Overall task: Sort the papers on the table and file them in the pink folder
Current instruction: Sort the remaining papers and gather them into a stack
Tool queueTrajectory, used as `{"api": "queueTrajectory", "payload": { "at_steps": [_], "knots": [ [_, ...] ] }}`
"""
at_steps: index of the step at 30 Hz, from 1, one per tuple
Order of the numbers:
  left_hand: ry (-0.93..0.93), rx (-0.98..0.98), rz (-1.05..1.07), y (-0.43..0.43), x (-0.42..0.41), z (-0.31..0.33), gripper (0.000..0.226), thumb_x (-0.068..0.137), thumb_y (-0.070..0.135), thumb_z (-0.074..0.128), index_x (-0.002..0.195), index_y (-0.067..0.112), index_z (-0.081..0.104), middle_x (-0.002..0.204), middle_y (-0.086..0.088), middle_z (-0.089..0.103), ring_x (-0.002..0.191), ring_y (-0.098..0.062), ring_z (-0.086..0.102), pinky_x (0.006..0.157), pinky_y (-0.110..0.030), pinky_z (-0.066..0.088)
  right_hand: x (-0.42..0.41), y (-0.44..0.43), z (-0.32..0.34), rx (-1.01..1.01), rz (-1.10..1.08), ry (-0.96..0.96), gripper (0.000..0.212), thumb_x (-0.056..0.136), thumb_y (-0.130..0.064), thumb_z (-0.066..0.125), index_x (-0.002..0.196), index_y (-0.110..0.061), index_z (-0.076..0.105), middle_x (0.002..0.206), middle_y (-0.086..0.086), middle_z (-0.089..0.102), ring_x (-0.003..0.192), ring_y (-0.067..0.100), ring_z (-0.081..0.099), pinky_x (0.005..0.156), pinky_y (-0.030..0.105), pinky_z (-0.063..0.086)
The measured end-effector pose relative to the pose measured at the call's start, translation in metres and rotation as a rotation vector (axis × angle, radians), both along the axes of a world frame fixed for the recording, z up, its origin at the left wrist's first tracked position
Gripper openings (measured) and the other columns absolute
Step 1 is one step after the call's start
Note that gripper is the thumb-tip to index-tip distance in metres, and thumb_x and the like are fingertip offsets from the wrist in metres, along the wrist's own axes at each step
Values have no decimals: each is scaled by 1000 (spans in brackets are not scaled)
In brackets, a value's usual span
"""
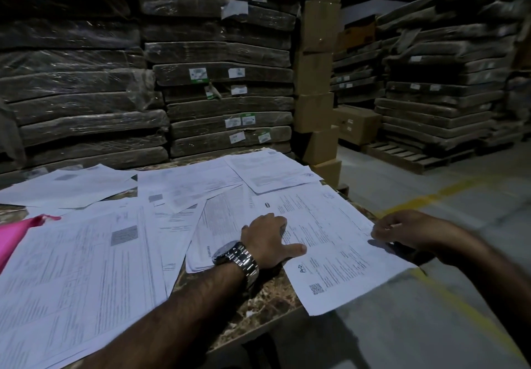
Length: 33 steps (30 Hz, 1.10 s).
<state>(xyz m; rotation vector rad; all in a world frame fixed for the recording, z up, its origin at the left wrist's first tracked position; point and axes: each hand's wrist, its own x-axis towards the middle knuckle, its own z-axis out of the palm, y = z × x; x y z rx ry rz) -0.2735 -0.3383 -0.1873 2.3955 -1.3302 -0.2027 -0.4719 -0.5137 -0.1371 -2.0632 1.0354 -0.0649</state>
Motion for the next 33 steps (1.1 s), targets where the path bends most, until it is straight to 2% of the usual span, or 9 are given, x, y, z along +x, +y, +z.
{"api": "queueTrajectory", "payload": {
  "at_steps": [5, 8, 11, 15, 19, 23, 25, 30, 33],
  "knots": [
    [13, -18, -19, 2, -2, 5, 49, 75, 58, 67, 95, 14, 56, 108, -1, 61, 98, -21, 56, 90, -44, 47, -3, -8, -6, -28, -50, -91, 24, 88, -16, 67, 86, 7, 63, 63, 7, 58, 50, 18, 48, 47, 20, 31],
    [17, -23, -43, 5, -6, 11, 42, 78, 51, 68, 100, 18, 55, 120, -4, 60, 109, -22, 55, 93, -37, 44, 0, -9, 0, 49, -62, -121, 10, 90, -11, 65, 93, -3, 71, 83, 6, 69, 68, 16, 61, 51, 21, 44],
    [27, -51, -61, 8, -9, 15, 53, 81, 46, 68, 118, 10, 58, 126, -4, 58, 114, -20, 52, 93, -32, 42, 7, -14, 1, 273, -65, -257, 10, 86, 2, 66, 94, 5, 71, 96, 12, 72, 86, 19, 69, 51, 15, 53],
    [30, -69, -49, 13, -11, 19, 55, 81, 43, 69, 122, 8, 57, 129, -5, 56, 116, -20, 51, 94, -31, 41, 17, -23, -4, 295, -22, -244, 16, 81, 2, 71, 97, 2, 73, 103, 18, 74, 88, 26, 72, 68, 24, 59],
    [28, -87, -23, 16, -10, 19, 45, 81, 41, 70, 113, 9, 60, 120, -4, 58, 99, -11, 47, 84, -25, 37, 22, -23, -4, 239, -25, -214, 21, 81, 0, 72, 102, -2, 74, 98, 16, 75, 77, 26, 72, 56, 22, 56],
    [-78, -114, 42, 18, -8, 17, 60, 78, 48, 71, 124, 12, 59, 126, -3, 57, 117, -19, 48, 96, -31, 37, 20, -22, -5, 208, -32, -228, 21, 82, -4, 72, 102, -7, 75, 102, 13, 74, 69, 19, 71, 49, 17, 51],
    [-128, -119, 87, 20, -6, 15, 66, 74, 55, 70, 126, 17, 57, 122, -3, 58, 113, -20, 48, 94, -34, 41, 19, -21, -6, 209, -36, -254, 22, 83, -3, 71, 104, -7, 74, 105, 13, 73, 61, 13, 69, 46, 14, 48],
    [28, -138, 184, 23, -4, 18, 59, 77, 54, 68, 119, 14, 58, 108, 0, 65, 99, -16, 59, 80, -29, 47, 17, -19, -6, 213, -31, -284, 22, 84, -6, 70, 106, -11, 74, 93, 10, 71, 49, 8, 64, 40, 10, 41],
    [223, -142, 213, 23, -3, 24, 53, 77, 52, 70, 115, 18, 57, 109, 8, 53, 103, -13, 53, 81, -23, 39, 17, -16, -7, 209, -18, -282, 17, 84, -10, 71, 99, -18, 76, 100, 9, 73, 72, 20, 69, 51, 15, 48]
  ]
}}
